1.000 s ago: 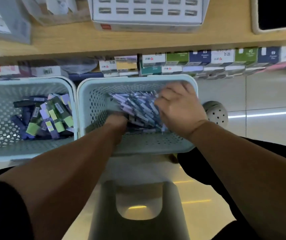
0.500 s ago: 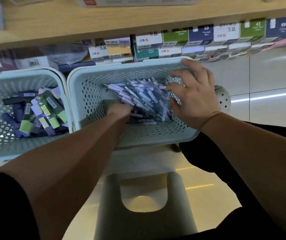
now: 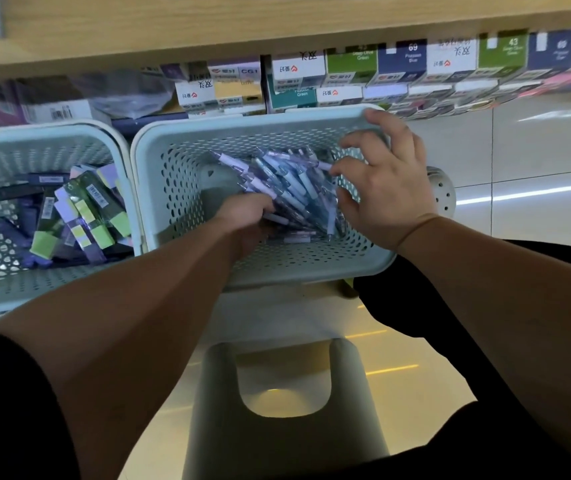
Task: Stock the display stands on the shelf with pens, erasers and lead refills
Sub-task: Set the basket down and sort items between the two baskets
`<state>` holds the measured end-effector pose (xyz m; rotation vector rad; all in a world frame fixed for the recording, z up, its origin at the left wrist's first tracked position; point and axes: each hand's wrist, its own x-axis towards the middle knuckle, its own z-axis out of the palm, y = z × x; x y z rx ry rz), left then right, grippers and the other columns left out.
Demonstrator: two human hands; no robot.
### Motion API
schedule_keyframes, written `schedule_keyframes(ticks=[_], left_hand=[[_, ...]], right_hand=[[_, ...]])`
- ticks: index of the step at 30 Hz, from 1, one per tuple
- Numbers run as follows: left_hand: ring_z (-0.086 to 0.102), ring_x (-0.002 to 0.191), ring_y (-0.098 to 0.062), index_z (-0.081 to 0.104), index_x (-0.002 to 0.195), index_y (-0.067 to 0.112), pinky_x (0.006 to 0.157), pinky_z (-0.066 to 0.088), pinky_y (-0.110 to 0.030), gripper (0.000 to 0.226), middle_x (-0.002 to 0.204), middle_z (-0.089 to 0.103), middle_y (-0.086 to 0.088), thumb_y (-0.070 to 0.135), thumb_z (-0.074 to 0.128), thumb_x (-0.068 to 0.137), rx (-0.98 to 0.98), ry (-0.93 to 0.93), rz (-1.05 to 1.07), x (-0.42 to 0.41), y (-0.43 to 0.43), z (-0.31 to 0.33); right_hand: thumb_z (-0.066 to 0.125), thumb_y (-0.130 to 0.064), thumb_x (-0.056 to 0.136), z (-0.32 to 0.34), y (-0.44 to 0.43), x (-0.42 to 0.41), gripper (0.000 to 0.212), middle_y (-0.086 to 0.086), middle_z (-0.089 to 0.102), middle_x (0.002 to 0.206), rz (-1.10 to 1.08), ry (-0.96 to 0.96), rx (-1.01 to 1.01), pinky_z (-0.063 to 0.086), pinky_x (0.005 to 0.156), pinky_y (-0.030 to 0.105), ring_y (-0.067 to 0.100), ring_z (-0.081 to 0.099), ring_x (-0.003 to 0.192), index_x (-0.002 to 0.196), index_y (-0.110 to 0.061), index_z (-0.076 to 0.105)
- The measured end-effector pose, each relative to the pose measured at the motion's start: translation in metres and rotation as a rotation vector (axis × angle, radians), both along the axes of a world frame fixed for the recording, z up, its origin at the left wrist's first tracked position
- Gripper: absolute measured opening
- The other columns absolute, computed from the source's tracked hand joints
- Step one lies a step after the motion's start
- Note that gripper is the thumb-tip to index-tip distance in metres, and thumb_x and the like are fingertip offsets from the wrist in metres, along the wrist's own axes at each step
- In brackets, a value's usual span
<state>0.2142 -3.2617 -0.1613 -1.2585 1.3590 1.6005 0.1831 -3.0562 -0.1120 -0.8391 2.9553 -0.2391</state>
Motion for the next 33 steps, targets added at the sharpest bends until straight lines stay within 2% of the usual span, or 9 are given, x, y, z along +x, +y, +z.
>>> schedule_keyframes(ticks=[6,10,12,16,20,23,27,30,33], left_hand=[[0.070,0.073,-0.037,0.055,0.080,-0.007,0.091,0.056,-0.053,0.024,0.092,0.064,-0.029,-0.021,0.038,0.089,0.020,-0.005,0.049,0.000,0.000,0.000],[0.071,0.061,-0.030,0.059,0.070,-0.007,0.062,0.062,-0.037,0.028,0.070,0.069,-0.021,-0.026,0.045,0.085,0.009,-0.004,0.031,0.000,-0.001,0.000],[0.072,0.064,-0.030,0.062,0.075,-0.008,0.062,0.061,-0.036,0.024,0.068,0.072,-0.017,-0.026,0.048,0.083,0.028,0.013,0.031,0.001,-0.003,0.000],[0.072,0.094,-0.038,0.067,0.104,-0.012,0.088,0.059,-0.046,0.023,0.099,0.074,-0.022,-0.020,0.060,0.083,0.085,0.041,0.013,0.004,-0.008,0.001],[0.075,0.082,-0.023,0.065,0.110,-0.004,0.079,0.061,-0.033,0.022,0.097,0.075,-0.017,-0.009,0.065,0.088,0.090,0.084,-0.140,0.004,-0.013,0.009],[0.073,0.071,-0.019,0.062,0.112,0.002,0.062,0.058,-0.026,0.018,0.076,0.076,-0.006,0.002,0.065,0.094,0.045,0.092,-0.183,0.003,-0.016,0.013],[0.070,0.097,-0.041,0.060,0.114,0.004,0.089,0.057,-0.055,0.018,0.096,0.074,-0.017,0.003,0.063,0.096,0.048,0.116,-0.140,0.008,-0.015,0.018],[0.067,0.102,-0.048,0.056,0.123,0.001,0.086,0.057,-0.060,0.030,0.112,0.068,-0.025,0.008,0.065,0.096,0.065,0.105,-0.106,0.010,-0.018,0.019],[0.070,0.089,-0.049,0.054,0.122,0.000,0.081,0.059,-0.058,0.031,0.103,0.071,-0.029,-0.001,0.064,0.093,0.150,0.130,-0.146,0.012,-0.020,0.031]], right_hand=[[0.061,-0.026,0.081,0.001,0.000,-0.001,0.021,0.006,0.064,0.125,0.000,0.002,0.019,0.037,0.097,0.049,0.037,0.038,0.139,0.095,-0.016,0.073],[0.061,-0.027,0.082,0.001,-0.001,-0.001,0.022,0.006,0.063,0.125,-0.005,-0.011,0.025,0.038,0.096,0.050,0.037,0.037,0.140,0.096,-0.016,0.072],[0.060,-0.029,0.082,0.002,-0.001,-0.001,0.024,0.006,0.062,0.126,-0.005,-0.017,0.038,0.039,0.096,0.051,0.036,0.035,0.140,0.097,-0.016,0.072],[0.059,-0.031,0.082,0.002,-0.001,-0.001,0.026,0.006,0.062,0.126,-0.003,-0.026,0.062,0.040,0.096,0.051,0.036,0.035,0.141,0.099,-0.016,0.072],[0.060,-0.031,0.082,0.003,-0.002,-0.001,0.025,0.005,0.062,0.126,-0.007,-0.036,0.082,0.040,0.098,0.052,0.035,0.034,0.141,0.098,-0.016,0.072],[0.059,-0.033,0.082,0.004,-0.002,-0.001,0.027,0.005,0.061,0.127,-0.007,-0.047,0.106,0.038,0.098,0.051,0.035,0.033,0.143,0.098,-0.016,0.072],[0.058,-0.037,0.083,0.006,-0.003,-0.001,0.030,0.005,0.060,0.130,-0.011,-0.077,0.140,0.035,0.101,0.051,0.034,0.028,0.144,0.099,-0.017,0.072],[0.059,-0.037,0.082,0.006,-0.003,0.000,0.030,0.006,0.060,0.130,-0.012,-0.078,0.141,0.038,0.099,0.053,0.035,0.029,0.144,0.100,-0.016,0.073],[0.060,-0.037,0.082,0.006,-0.006,0.002,0.031,0.007,0.060,0.131,-0.020,-0.077,0.147,0.037,0.098,0.053,0.036,0.029,0.144,0.099,-0.016,0.073]])
